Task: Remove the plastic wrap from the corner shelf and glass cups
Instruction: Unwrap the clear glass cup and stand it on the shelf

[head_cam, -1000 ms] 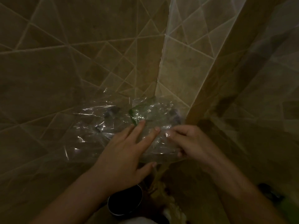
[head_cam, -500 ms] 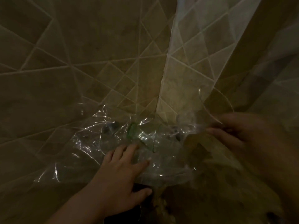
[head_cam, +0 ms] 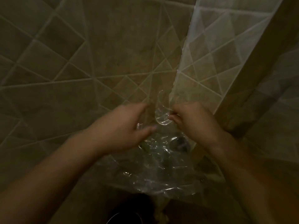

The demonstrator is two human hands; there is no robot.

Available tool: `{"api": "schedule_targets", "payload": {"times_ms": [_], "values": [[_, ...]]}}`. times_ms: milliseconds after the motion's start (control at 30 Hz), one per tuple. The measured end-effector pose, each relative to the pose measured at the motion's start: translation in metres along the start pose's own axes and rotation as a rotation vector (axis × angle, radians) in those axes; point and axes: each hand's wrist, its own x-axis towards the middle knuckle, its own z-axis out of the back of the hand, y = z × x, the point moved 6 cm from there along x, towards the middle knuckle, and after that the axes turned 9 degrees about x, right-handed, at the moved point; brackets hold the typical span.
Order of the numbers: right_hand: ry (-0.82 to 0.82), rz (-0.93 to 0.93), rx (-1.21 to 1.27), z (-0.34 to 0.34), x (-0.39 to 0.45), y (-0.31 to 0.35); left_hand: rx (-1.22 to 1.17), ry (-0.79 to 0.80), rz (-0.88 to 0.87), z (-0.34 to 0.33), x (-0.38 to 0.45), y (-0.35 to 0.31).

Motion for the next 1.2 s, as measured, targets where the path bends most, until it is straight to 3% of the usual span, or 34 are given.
{"api": "schedule_targets", "payload": {"times_ms": [133, 400, 933, 1200], "values": [[0.049, -0.026, -0.026, -0.015, 0.01, -0.007, -0.137, 0.072, 0.156, -0.016, 0.054, 0.016], [0.077, -0.046, 0.05, -0.035, 0.01, -0.015, -0.198, 0.041, 0.182, -0.056, 0.074, 0.023], [-0.065, -0.109, 0.114, -0.06, -0.005, -0.036, -0.259, 0.023, 0.274, -0.096, 0.066, 0.032], [-0.207, -0.261, 0.254, -0.06, -0.015, -0.045, -0.269, 0.036, 0.277, -0.099, 0.065, 0.031]]}}
